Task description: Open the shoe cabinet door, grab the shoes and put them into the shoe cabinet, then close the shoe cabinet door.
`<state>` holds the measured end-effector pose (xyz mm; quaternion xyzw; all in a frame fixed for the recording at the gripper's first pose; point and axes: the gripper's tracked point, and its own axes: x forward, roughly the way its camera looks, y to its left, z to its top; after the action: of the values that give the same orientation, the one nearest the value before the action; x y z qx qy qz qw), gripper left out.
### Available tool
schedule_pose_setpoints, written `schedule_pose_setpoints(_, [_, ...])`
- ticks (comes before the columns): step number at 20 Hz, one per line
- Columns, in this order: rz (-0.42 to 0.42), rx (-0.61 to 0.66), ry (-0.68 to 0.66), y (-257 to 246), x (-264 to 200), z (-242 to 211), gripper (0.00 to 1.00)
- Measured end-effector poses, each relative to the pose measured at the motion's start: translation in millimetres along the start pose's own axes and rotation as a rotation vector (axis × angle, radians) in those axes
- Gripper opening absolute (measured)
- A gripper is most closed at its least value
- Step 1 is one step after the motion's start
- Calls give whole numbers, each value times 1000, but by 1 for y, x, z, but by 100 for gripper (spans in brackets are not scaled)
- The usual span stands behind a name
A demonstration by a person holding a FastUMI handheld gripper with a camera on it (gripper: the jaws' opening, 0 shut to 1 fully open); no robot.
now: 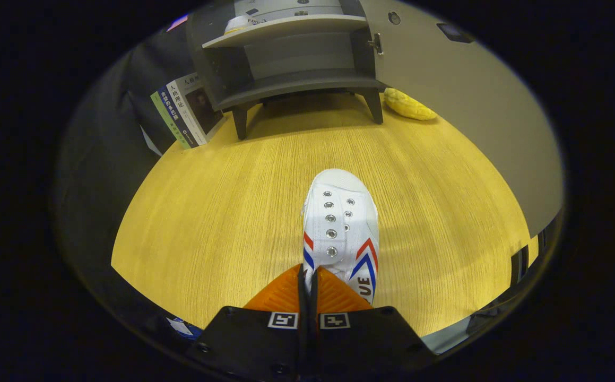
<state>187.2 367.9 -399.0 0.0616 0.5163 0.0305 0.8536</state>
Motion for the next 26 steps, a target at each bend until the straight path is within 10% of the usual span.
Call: schedule_pose_setpoints(26, [35,-154,-479,66,-111,226,1])
